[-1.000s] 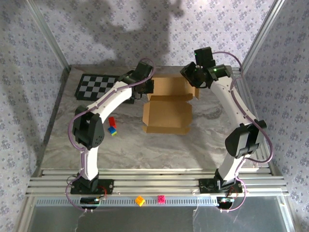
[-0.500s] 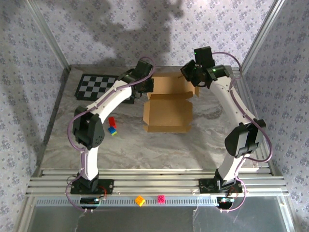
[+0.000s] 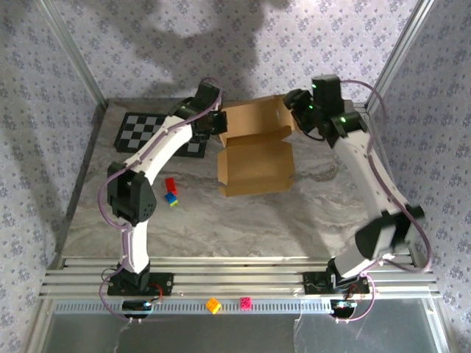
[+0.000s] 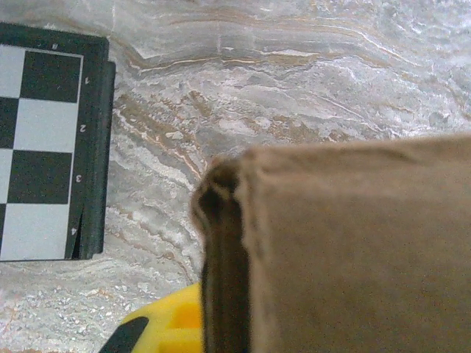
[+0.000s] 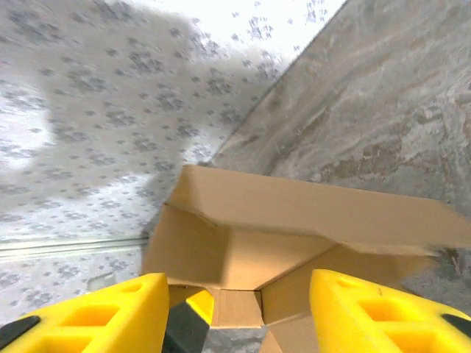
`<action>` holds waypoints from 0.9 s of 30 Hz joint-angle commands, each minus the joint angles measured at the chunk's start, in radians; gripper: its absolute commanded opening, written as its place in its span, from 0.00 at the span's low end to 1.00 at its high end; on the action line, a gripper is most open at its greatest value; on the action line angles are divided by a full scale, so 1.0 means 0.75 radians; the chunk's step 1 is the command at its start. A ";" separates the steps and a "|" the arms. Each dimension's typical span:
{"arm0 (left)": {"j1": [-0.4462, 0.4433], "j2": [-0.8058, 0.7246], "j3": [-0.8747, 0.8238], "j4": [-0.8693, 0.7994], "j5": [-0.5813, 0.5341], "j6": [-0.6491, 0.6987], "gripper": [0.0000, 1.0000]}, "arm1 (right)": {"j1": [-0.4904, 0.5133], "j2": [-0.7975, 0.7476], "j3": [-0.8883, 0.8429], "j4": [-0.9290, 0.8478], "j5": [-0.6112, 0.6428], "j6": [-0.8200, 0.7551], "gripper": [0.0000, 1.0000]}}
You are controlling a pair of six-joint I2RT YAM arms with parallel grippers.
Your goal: Fold the paper box
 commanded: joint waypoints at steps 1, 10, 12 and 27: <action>0.057 0.010 0.093 -0.059 0.178 -0.086 0.00 | -0.098 -0.179 -0.241 0.185 -0.106 -0.104 0.49; 0.102 0.054 0.170 -0.141 0.299 -0.133 0.00 | -0.224 -0.226 -0.614 0.424 -0.425 0.021 0.38; 0.100 0.066 0.185 -0.152 0.316 -0.150 0.00 | -0.225 -0.193 -0.628 0.492 -0.440 0.087 0.40; 0.094 0.070 0.179 -0.141 0.340 -0.184 0.00 | -0.144 0.030 -0.448 0.599 -0.417 0.190 0.46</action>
